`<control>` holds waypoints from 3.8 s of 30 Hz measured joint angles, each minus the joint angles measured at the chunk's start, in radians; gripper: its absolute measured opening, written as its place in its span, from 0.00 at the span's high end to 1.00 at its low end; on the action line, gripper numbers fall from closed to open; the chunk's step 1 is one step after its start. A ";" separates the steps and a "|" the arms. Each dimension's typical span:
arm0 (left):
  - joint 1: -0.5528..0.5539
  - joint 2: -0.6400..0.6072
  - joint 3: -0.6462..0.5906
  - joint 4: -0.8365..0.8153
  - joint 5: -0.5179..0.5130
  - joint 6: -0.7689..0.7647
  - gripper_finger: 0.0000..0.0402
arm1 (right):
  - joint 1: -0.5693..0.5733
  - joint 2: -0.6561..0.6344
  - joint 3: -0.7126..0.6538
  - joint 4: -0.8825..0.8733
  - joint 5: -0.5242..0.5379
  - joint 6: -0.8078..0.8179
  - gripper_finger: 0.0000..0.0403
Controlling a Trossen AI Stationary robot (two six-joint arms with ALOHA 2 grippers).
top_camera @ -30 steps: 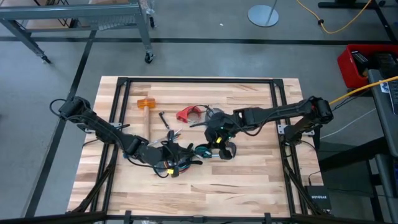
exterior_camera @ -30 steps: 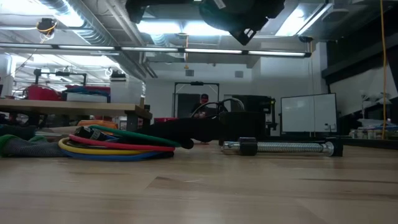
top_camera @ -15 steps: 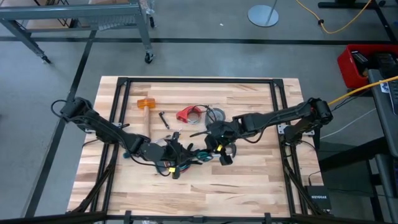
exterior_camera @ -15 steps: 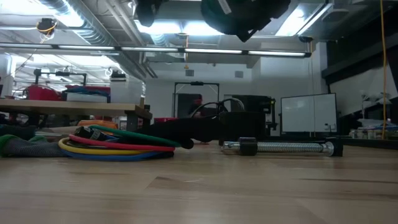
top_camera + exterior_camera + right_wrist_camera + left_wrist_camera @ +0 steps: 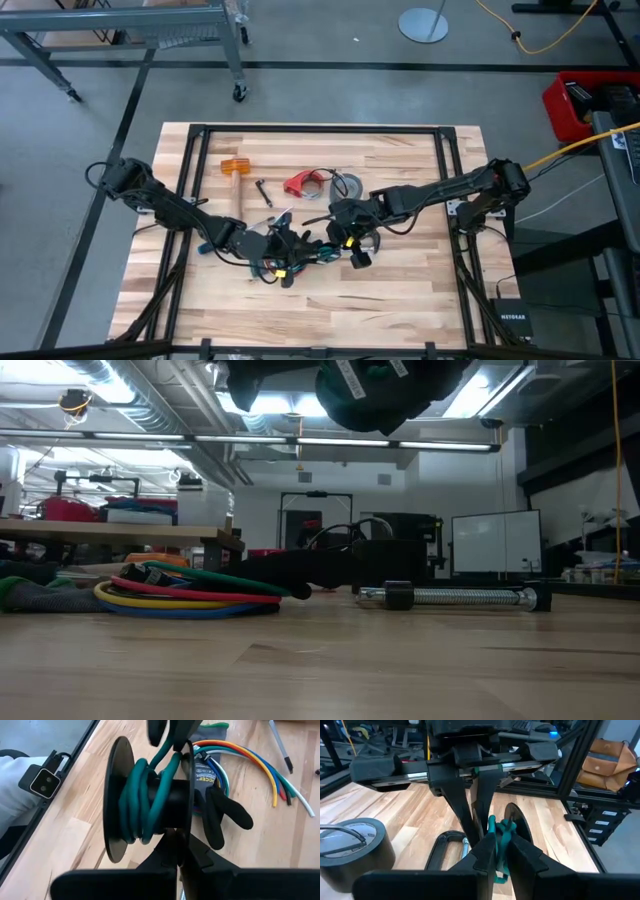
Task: Coil cords
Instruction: Coil the blue wire onto the spool
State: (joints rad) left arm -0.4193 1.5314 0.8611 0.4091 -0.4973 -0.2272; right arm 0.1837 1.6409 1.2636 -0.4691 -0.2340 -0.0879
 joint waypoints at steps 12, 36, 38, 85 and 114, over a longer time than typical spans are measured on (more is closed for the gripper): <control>0.002 -0.002 0.002 0.001 0.049 0.023 0.86 | 0.001 0.000 -0.002 0.047 -0.013 0.000 0.99; -0.022 -0.050 -0.001 -0.011 0.014 0.142 0.86 | 0.001 -0.003 0.004 0.025 0.233 0.025 0.99; -0.033 -0.075 -0.001 -0.005 -0.016 0.159 0.86 | 0.000 -0.003 0.004 0.048 0.314 0.054 0.99; -0.033 -0.075 0.001 0.116 -0.131 0.099 0.86 | -0.001 0.041 0.002 0.893 0.528 -0.291 0.99; -0.019 0.066 0.001 0.317 -0.089 0.187 0.86 | -0.001 0.043 0.001 0.939 0.512 -0.341 0.99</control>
State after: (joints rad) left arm -0.4381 1.5974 0.8619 0.7262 -0.5865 -0.0402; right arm 0.1829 1.6840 1.2644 0.4702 0.2775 -0.4287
